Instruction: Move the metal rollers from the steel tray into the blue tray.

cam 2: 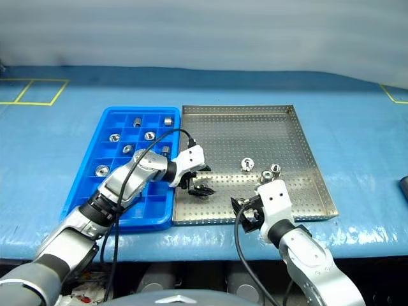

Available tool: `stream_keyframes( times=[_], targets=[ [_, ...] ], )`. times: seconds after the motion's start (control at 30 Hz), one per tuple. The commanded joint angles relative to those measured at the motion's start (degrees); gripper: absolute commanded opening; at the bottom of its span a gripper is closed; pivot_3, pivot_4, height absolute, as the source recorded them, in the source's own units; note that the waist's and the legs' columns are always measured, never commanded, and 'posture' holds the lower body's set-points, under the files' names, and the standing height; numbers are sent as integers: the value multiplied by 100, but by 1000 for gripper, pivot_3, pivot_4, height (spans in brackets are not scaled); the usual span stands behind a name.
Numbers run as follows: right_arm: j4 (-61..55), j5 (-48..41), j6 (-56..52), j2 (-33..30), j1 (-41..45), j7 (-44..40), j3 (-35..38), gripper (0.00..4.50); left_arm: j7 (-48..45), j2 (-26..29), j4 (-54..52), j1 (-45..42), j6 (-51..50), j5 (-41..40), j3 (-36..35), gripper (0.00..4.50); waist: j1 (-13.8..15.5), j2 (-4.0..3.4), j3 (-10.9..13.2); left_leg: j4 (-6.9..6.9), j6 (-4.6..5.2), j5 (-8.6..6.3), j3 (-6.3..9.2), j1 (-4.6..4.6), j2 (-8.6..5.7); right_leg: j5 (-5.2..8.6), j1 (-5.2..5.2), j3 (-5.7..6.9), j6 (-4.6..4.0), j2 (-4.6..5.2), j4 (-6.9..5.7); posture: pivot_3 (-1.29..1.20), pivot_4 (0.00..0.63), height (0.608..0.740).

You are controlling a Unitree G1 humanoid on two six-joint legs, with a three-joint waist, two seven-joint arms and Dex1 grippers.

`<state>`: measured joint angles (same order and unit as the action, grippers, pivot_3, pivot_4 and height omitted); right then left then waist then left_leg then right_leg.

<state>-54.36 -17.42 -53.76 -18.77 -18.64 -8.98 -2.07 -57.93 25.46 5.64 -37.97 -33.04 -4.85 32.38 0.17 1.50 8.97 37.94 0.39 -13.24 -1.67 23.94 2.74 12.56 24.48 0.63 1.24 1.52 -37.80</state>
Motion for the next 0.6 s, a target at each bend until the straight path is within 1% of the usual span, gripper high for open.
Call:
stream_keyframes(
  times=[0.03, 0.13, 0.3, 0.4, 0.53, 0.6],
  targets=[
    [-223, 48, 181, 43, -42, 71, -38, 4500, -397, 152, -57, -149, 194, 248, 242, 4095, -27, 0, 0, 0, 0, 0, -1, 0, 0, 0, 1, -2, 1, 0, 0, -34, 150, 740],
    [-201, 70, 213, 68, -33, 91, -63, 4500, -698, 270, -128, -163, 277, 382, 415, 4095, -94, -2, -1, 1, 0, 0, 0, -3, 1, 0, 0, -2, 1, 0, -2, -26, 150, 740],
    [-114, 117, 264, 87, 56, 86, -124, 4500, -1045, 420, -275, -159, 346, 619, 623, 4095, -108, -3, -1, -1, 0, 0, -1, -6, 7, 2, 1, -4, -2, -6, -4, -14, 150, 740],
    [-70, 135, 288, 91, 127, 65, -125, 4500, -1077, 413, -318, -171, 348, 705, 643, 3530, -97, -3, -1, -1, 0, 0, 0, -6, 11, 2, 2, -3, -3, -10, -6, -5, 150, 740],
    [-16, 139, 299, 89, 224, 36, -163, 4500, -1084, 363, -366, -166, 343, 787, 604, 2201, -89, -3, -1, 0, 0, 0, -1, -6, 11, 2, 1, -3, -3, -9, -7, 4, 150, 740],
    [5, 138, 300, 91, 272, 30, -180, 4500, -1051, 329, -391, -155, 329, 787, 558, 1709, -83, -2, -1, 0, 0, 0, -1, -6, 10, 2, 1, -3, -3, -9, -6, 12, 150, 740]
  ],
)
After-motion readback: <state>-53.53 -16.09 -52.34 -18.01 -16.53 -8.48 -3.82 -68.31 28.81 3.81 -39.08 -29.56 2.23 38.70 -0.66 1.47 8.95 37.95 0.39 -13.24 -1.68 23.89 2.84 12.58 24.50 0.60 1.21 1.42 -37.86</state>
